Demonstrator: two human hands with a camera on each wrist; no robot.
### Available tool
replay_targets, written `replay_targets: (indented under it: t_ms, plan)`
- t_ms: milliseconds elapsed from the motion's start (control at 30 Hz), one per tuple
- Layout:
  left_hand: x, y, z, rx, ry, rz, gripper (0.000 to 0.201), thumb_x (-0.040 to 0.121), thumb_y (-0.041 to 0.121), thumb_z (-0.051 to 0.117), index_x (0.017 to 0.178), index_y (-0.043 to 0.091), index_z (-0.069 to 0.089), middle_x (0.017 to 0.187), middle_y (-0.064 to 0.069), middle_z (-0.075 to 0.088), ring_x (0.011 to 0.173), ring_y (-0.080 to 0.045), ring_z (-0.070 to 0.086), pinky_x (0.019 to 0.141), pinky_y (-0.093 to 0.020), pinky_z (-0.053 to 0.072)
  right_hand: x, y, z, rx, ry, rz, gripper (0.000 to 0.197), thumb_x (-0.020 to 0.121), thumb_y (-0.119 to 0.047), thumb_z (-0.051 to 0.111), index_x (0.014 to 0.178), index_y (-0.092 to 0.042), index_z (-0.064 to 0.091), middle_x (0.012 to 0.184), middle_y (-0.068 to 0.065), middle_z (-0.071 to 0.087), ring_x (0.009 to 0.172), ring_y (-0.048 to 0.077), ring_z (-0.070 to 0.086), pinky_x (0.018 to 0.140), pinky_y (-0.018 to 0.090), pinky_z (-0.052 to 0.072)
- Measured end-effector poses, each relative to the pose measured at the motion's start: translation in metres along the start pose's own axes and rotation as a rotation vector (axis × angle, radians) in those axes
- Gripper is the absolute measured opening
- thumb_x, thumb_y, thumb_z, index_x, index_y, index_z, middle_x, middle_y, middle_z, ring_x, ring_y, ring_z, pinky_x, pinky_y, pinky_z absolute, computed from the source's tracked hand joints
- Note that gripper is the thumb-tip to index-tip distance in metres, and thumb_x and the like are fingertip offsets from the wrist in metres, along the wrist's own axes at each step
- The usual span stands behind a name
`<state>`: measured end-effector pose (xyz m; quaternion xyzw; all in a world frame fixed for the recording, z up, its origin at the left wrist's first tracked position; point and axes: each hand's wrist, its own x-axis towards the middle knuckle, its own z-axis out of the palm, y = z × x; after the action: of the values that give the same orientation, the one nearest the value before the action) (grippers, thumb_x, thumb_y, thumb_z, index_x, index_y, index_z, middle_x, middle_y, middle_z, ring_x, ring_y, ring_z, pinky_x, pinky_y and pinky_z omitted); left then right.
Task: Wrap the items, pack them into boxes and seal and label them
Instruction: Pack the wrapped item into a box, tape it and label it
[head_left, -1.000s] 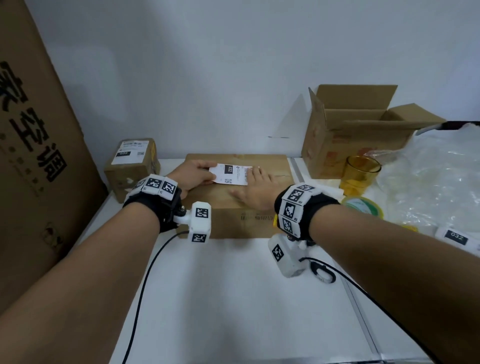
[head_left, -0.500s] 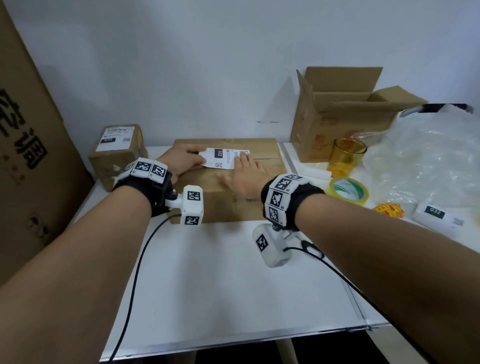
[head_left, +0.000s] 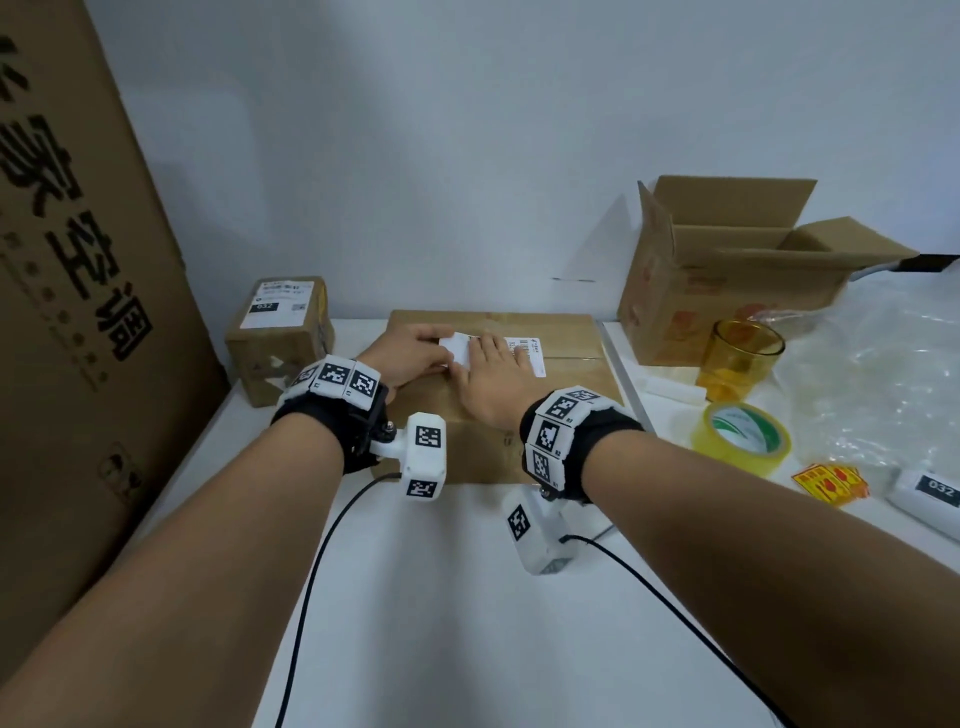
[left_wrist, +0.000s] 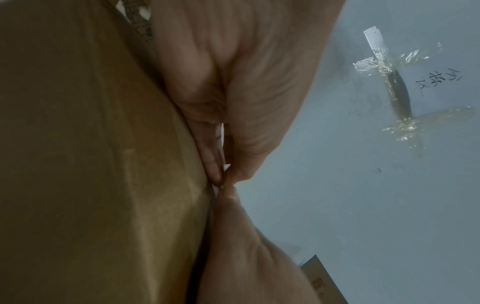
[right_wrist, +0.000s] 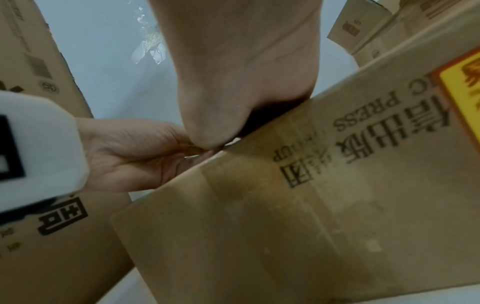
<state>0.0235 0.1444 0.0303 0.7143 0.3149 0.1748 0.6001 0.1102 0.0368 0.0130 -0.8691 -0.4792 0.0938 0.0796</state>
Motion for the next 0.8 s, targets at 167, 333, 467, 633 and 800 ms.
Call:
replay_targets:
  t_ms: [167,333,467,633,800]
  plan:
    - [0.001,0.003,-0.004,0.099,-0.025,-0.032,0.046,0.092,0.001,0.058,0.136,0.009,0.055,0.125,-0.013,0.062,0.11,-0.023,0.062,0.098,-0.032,0.051,-0.004,0.0,0.004,-0.023,0.029,-0.029,0.077,0.099,-0.059,0.01,0.155,-0.006,0.003,0.163,0.009,-0.002,0.15,0.02,-0.005,0.121,0.042,-0.003]
    - [0.001,0.014,-0.007,0.16,-0.042,-0.064,0.042,0.094,0.0,0.055,0.135,0.008,0.055,0.125,-0.009,0.06,0.103,-0.019,0.061,0.096,-0.032,0.053,-0.005,-0.002,0.0,-0.022,0.017,-0.026,0.089,0.093,-0.07,0.011,0.155,-0.007,0.002,0.163,0.008,-0.002,0.15,0.019,-0.005,0.121,0.042,-0.003]
    - [-0.003,0.023,-0.014,0.103,-0.032,-0.087,0.042,0.095,-0.003,0.051,0.136,0.008,0.052,0.109,-0.002,0.06,0.091,-0.013,0.063,0.077,-0.021,0.057,-0.002,-0.003,0.001,-0.042,0.027,-0.015,0.093,0.091,-0.073,0.018,0.155,-0.008,0.004,0.164,0.006,0.001,0.15,0.019,-0.003,0.121,0.046,-0.001]
    - [-0.01,0.026,-0.023,0.156,-0.013,-0.054,0.045,0.094,-0.004,0.052,0.137,0.009,0.051,0.118,-0.003,0.057,0.09,-0.015,0.066,0.079,-0.022,0.059,0.001,-0.006,-0.002,-0.055,-0.004,0.021,0.097,0.086,-0.079,0.02,0.156,-0.014,0.006,0.164,0.001,0.001,0.15,0.019,-0.003,0.118,0.057,-0.001]
    - [-0.019,0.009,-0.046,0.437,0.157,0.011,0.039,0.095,0.009,0.055,0.133,0.017,0.057,0.14,-0.003,0.053,0.124,-0.021,0.054,0.107,-0.033,0.043,0.005,-0.013,-0.005,-0.074,-0.05,0.05,0.101,0.081,-0.085,0.019,0.156,-0.02,0.003,0.164,-0.006,-0.002,0.15,0.023,-0.006,0.115,0.063,-0.002]
